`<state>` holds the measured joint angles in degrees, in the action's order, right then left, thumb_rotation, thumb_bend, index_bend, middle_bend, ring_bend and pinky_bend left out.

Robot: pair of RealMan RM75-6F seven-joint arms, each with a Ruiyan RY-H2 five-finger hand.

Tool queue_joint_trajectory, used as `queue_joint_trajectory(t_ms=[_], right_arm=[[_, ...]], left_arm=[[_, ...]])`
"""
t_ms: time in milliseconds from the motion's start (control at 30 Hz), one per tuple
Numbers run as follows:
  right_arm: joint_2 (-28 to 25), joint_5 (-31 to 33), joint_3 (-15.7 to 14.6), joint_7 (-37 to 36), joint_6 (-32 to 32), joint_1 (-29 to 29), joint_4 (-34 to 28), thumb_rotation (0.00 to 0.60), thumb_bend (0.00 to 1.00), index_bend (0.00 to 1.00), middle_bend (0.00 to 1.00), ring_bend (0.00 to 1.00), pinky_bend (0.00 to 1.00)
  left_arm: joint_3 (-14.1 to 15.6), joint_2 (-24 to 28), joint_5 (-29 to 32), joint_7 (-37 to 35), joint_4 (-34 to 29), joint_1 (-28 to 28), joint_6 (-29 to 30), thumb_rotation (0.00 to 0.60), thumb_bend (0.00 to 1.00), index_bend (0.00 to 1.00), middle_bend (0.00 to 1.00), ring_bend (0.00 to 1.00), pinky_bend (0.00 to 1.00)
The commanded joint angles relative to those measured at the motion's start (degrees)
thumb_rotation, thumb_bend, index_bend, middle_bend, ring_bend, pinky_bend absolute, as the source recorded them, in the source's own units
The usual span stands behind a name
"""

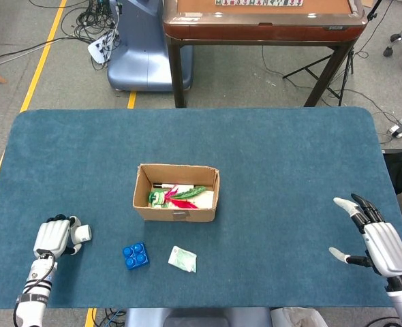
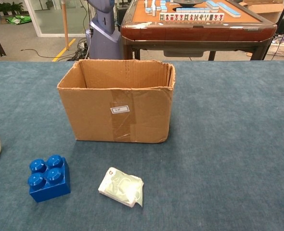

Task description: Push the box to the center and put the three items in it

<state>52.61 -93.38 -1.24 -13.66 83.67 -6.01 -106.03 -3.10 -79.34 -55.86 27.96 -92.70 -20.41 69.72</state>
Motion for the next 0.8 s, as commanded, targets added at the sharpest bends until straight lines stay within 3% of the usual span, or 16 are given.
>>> queue_joint_trajectory(t_ms=[33,233,500,800], right_arm=[[-0.01,0.02,0.04,-0.07,-0.02,0.03,0.03,0.6,0.03,0.15,0.18,0.03,0.11],[-0.11,-0.08,0.12,-0.37,0.05,0.14,0.02,0.6,0.03,0.15,0.18,0.03,0.11],[-0.22,-0.36,0.19,-0.56,0.54,0.48,0.02,0.6,0.03,0.15,0.18,0.03,0.11],[0.13,0.04,0.28,0.13,-0.39,0.24,0.02,0.6,0.03,0.15,0.18,0.03,0.11]], left_arm=[[-0.1,-0.24,-2.06,-1.83,0.33,0.64,1.25,0.6,0.22,0.6,0.61,0.28,0.27],[-0.13,1.79,-5.11,-3.52,-2.59,1.8,3.64,0.6,0.22,0.64,0.66,0.32,0.29],[-0.93,8.76,-9.41,-4.85,-10.83,3.81,8.5,0.6,0.22,0.65,0.66,0.32,0.29],[-5.06,15.02,-13.31,-3.61,-19.69,3.22,12.85,0.6,0.22,0.64,0.66,0.32,0.29]])
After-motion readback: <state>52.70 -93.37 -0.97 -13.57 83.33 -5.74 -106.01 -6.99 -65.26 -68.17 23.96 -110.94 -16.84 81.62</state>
